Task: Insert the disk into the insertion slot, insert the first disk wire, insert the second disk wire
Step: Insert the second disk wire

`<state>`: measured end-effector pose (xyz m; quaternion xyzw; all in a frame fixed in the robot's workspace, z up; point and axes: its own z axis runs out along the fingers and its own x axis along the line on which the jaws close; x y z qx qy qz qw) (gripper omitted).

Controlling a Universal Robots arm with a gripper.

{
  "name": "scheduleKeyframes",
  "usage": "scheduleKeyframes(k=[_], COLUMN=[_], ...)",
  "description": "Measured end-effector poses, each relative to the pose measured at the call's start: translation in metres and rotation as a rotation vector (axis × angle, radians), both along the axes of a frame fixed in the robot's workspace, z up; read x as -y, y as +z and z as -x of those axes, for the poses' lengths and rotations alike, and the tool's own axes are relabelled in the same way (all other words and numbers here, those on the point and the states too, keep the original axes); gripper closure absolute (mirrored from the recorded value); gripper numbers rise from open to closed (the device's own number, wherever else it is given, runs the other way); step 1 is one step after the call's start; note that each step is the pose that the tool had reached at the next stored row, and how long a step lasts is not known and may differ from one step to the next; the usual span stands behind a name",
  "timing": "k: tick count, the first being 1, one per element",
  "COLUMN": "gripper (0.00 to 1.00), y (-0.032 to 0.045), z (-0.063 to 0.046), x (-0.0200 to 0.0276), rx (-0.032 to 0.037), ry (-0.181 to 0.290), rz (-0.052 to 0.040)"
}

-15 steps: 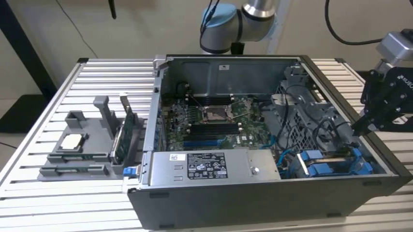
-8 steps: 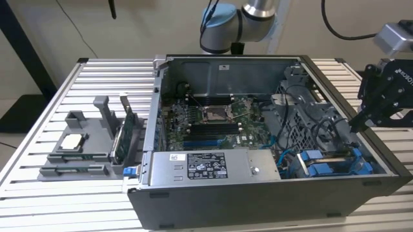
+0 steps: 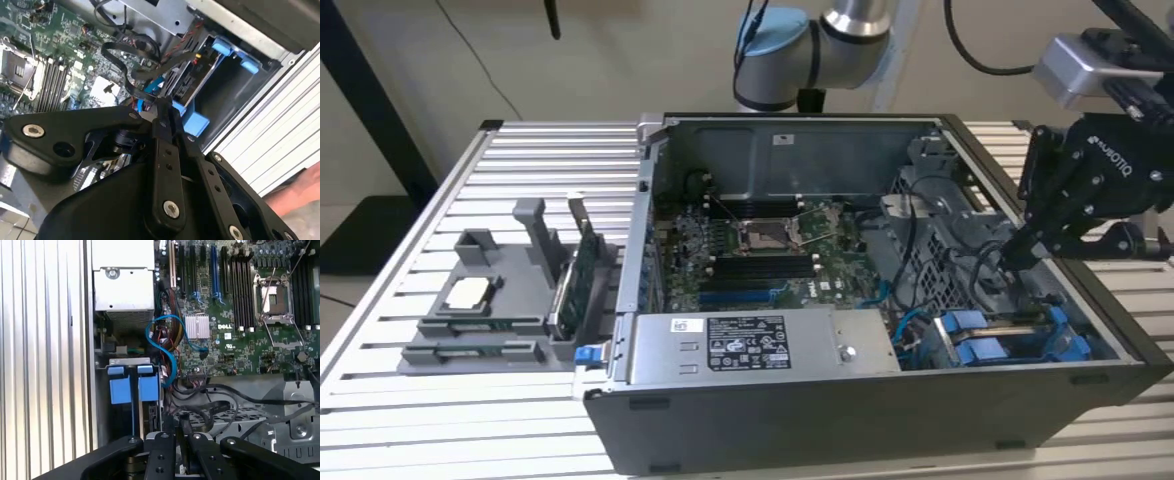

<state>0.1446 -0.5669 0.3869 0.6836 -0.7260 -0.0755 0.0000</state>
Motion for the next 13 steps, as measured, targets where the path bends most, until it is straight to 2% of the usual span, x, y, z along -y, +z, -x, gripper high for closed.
scheduleKeyframes(k=[2, 4, 13], gripper=[0.84, 0.84, 0.84], y=[-0.0001, -0.0017, -0.0129], z=[0.007, 0.008, 0.008], x=[0.0000, 0.0005, 0.0093], rx=[0.0040, 0.0162, 0.0295], ry=[0.000, 0.001, 0.006], rz=[0.0000, 0.0009, 0.0006])
